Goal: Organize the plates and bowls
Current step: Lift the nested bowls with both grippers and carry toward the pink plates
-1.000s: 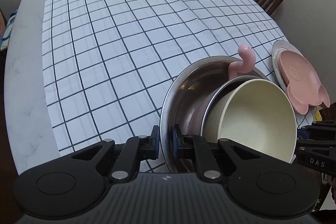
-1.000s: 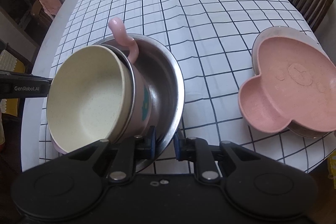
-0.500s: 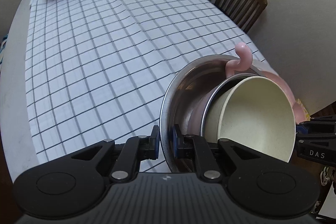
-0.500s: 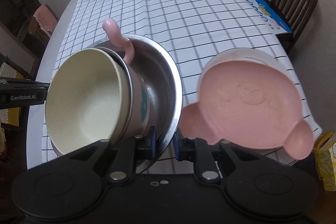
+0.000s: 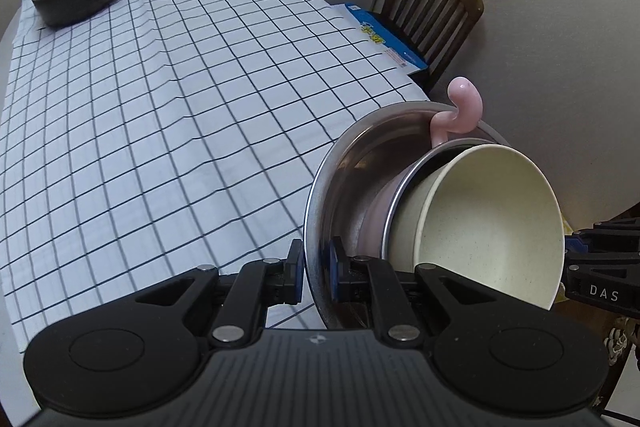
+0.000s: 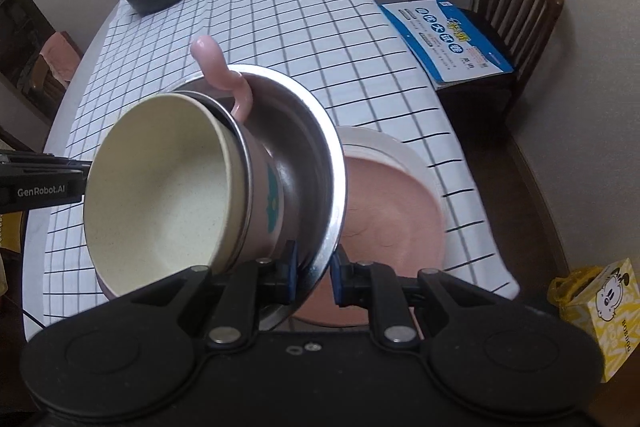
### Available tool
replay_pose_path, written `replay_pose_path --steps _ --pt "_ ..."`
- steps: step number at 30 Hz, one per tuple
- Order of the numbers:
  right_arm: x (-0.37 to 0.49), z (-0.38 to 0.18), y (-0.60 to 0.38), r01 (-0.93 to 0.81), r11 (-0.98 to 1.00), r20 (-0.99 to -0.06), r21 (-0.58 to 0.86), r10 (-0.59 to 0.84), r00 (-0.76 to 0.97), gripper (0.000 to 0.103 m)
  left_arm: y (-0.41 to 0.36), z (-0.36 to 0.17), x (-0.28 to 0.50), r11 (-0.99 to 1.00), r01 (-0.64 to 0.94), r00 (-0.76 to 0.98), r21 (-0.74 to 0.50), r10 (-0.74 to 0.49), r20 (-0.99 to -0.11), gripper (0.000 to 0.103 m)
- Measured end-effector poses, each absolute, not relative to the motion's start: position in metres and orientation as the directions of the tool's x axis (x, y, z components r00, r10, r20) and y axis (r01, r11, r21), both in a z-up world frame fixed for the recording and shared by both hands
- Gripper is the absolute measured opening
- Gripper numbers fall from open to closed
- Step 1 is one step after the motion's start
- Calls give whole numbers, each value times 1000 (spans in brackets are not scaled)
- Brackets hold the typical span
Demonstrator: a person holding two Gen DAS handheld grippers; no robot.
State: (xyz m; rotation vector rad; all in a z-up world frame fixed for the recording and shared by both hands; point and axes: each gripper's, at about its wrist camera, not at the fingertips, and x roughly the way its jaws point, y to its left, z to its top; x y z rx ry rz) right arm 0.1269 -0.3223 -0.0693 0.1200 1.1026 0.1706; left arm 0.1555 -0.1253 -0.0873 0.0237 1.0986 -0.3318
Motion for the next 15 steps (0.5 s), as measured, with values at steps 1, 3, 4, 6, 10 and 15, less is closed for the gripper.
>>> replay_pose_path --steps 1,3,4,6,10,15 --pt "128 -70 -328 -79 981 -877 179 196 439 17 -131 -89 157 951 273 406 -146 -251 -878 11" --pt "131 -73 -337 -80 981 -880 178 194 433 17 -141 -94 160 953 267 401 -145 -247 -882 11" --pt "132 -75 -341 -80 981 -882 177 194 430 17 -147 -96 161 953 268 398 -143 -244 -885 11" --pt "135 -79 -350 -81 981 -885 174 192 423 17 -156 -103 164 954 265 390 -142 -240 -889 11" --pt "141 -91 -365 -77 981 -895 176 192 403 17 -169 -117 169 955 262 373 -139 -233 -898 11" --pt "148 -106 -377 -82 979 -904 186 203 377 17 -176 -130 176 962 241 354 -129 -211 -911 11"
